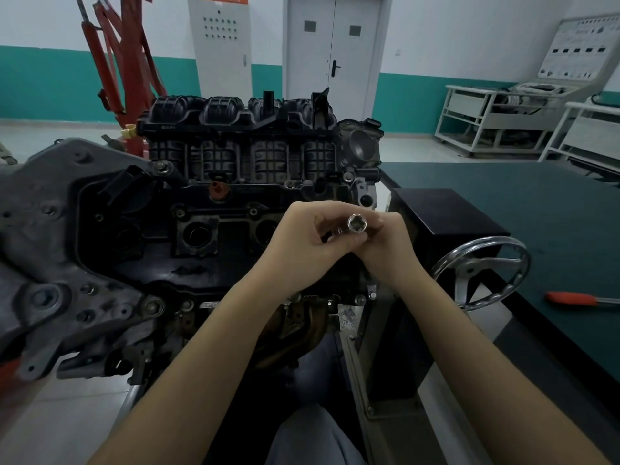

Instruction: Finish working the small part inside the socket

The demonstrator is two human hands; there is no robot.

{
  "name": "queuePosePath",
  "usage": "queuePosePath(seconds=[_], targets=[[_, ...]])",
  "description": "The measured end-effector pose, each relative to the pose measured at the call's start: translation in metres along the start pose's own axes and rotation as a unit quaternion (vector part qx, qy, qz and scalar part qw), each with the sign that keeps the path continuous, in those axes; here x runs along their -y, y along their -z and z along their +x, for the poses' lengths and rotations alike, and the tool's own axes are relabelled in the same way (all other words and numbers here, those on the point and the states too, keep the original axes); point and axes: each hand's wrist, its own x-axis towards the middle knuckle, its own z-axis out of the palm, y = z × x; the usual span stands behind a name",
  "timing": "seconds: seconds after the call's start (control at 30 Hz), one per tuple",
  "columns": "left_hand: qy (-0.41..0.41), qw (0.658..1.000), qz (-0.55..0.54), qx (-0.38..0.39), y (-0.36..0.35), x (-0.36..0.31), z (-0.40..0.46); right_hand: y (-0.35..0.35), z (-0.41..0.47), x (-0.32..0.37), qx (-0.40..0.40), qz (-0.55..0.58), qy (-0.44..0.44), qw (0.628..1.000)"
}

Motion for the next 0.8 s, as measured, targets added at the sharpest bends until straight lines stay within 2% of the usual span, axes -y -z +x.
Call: queuePosePath(seconds=[0.17,0.33,0.57,0.73,0.8], targets=[[-0.003,0.996,0.049,-0.071,-0.0015,0.0025,-0.0002,-0.0008,0.0003,0.0019,-0.001,0.044,-0.003,0.999],[0.006,0.999,-0.028,-0.033,-0.0007,0.0017,0.0,-0.0003,-0.0015,0.0012,0.017,0.045,0.027,0.998],[-0.008,0.997,0.003,-0.083,-0.0049,-0.0007,0.0018,0.0,-0.0009,-0.0016,-0.006,0.051,0.011,0.999],[0.002,0.998,-0.05,-0.041,-0.0025,0.0005,0.0012,-0.0012,0.0001,0.0002,0.013,0.032,0.014,0.999],[0.0,0.999,-0.037,-0.035,-0.002,-0.0001,0.0008,-0.0008,0.0021,-0.0001,0.007,0.027,0.008,1.0]])
